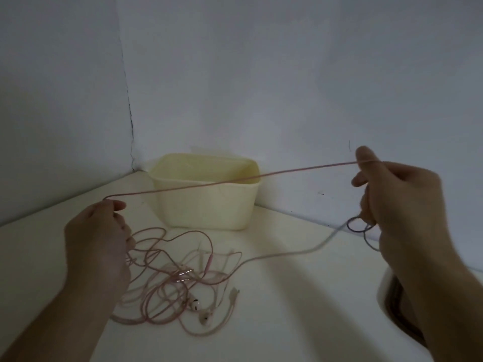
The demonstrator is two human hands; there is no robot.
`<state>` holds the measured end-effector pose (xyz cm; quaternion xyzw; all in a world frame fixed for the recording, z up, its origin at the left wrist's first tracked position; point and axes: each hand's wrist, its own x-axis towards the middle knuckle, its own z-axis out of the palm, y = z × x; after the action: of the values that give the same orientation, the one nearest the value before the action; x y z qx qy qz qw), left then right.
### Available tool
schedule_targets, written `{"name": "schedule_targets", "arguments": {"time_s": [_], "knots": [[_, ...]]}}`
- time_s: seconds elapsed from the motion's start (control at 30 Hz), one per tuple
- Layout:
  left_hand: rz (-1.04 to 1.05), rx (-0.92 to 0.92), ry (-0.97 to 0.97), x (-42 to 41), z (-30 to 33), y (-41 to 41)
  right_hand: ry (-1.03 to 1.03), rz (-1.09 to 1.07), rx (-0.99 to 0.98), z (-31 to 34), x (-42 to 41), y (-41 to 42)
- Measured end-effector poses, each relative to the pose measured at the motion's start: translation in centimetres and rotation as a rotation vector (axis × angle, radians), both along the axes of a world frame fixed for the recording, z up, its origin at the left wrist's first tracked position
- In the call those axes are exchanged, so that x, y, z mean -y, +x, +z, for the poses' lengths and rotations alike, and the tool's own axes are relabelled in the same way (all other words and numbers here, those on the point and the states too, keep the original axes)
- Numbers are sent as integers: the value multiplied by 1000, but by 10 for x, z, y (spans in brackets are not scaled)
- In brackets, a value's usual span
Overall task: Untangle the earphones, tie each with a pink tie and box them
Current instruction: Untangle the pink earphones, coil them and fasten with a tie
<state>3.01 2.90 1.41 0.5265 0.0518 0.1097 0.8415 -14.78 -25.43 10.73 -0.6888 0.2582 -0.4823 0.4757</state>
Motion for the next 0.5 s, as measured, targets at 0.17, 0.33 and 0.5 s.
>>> {"name": "schedule_targets", "arguments": {"time_s": [0.17,0.33,0.5], "knots": [[7,-32,22,-1,-1,1,222,-13,205,6,2,-5],[5,-56,2,0,0,-1,558,165,399,11,7,-3],[-15,-78,73,0,-3,2,690,378,299,10,5,-1]]}}
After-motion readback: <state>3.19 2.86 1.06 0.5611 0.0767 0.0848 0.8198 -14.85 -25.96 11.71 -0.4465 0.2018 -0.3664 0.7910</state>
